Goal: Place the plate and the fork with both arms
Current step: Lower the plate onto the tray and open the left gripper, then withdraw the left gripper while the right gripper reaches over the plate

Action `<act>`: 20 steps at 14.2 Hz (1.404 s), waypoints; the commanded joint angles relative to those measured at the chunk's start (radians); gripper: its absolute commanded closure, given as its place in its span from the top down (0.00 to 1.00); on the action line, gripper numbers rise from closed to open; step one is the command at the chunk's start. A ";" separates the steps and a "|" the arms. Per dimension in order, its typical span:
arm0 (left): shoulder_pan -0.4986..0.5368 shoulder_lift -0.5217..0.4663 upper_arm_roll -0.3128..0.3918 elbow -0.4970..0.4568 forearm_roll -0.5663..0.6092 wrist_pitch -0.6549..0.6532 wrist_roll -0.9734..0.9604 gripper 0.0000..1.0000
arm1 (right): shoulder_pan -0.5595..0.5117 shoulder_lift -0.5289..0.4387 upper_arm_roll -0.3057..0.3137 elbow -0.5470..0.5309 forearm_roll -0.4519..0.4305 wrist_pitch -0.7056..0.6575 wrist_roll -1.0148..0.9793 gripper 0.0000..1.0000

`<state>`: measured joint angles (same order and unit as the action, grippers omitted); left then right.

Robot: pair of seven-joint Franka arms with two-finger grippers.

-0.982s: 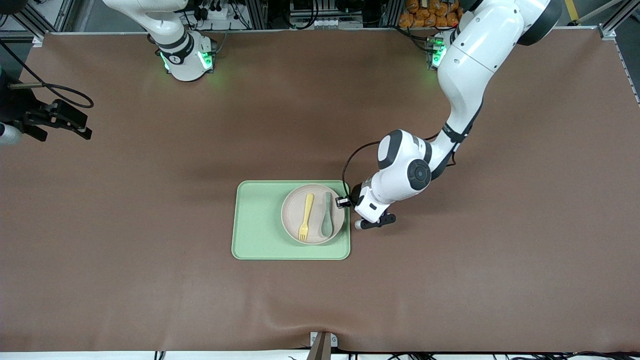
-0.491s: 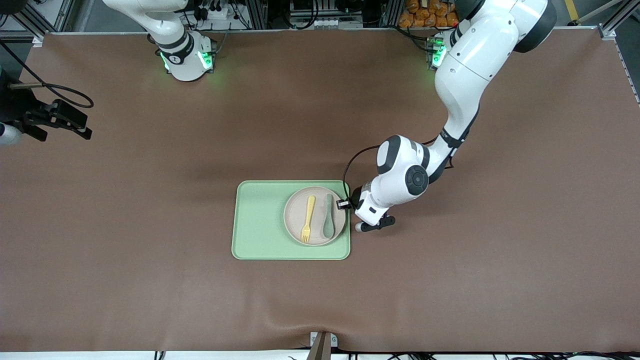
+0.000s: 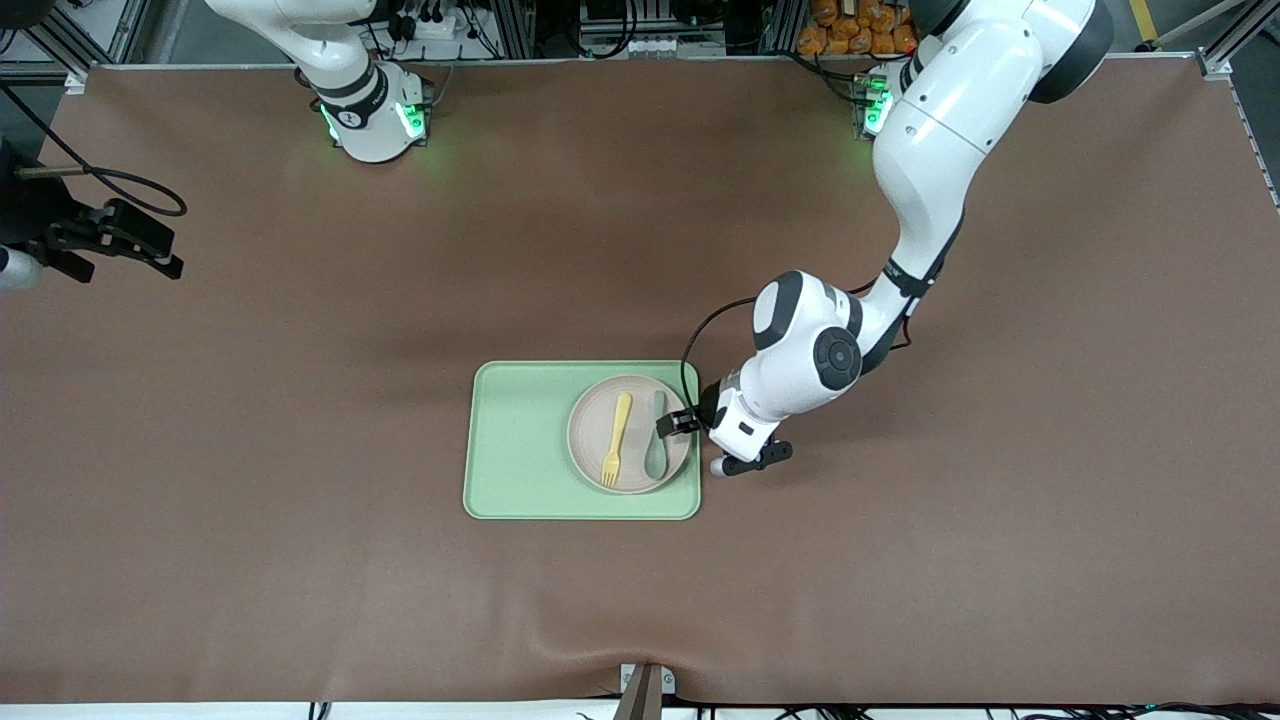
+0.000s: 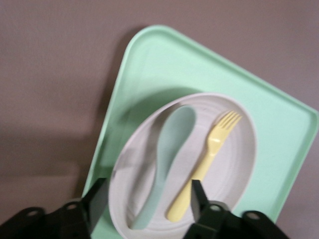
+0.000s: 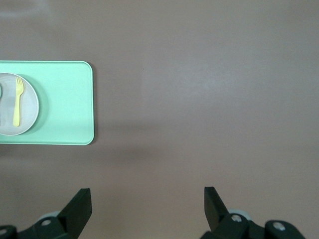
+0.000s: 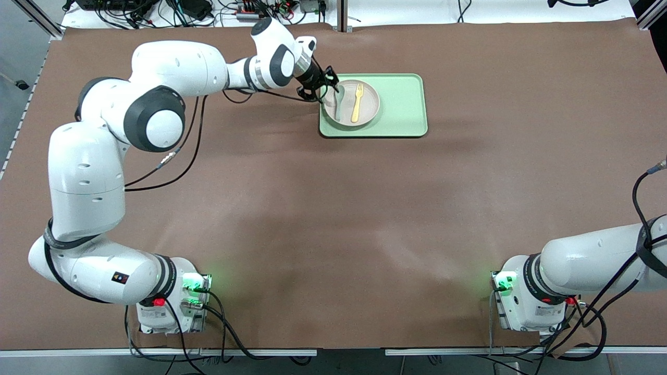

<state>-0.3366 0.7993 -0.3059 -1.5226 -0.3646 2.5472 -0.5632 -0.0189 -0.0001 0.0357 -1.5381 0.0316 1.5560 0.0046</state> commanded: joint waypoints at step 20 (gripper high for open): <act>0.501 -0.663 0.042 -0.021 0.374 -0.924 0.357 1.00 | 0.594 0.717 0.018 0.473 -0.002 0.384 0.742 1.00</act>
<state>0.1453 0.1765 -0.2556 -1.5095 -0.0357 1.6290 -0.2601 0.4915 0.5903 0.0693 -1.1870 0.0944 1.9017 0.6355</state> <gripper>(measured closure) 0.000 0.000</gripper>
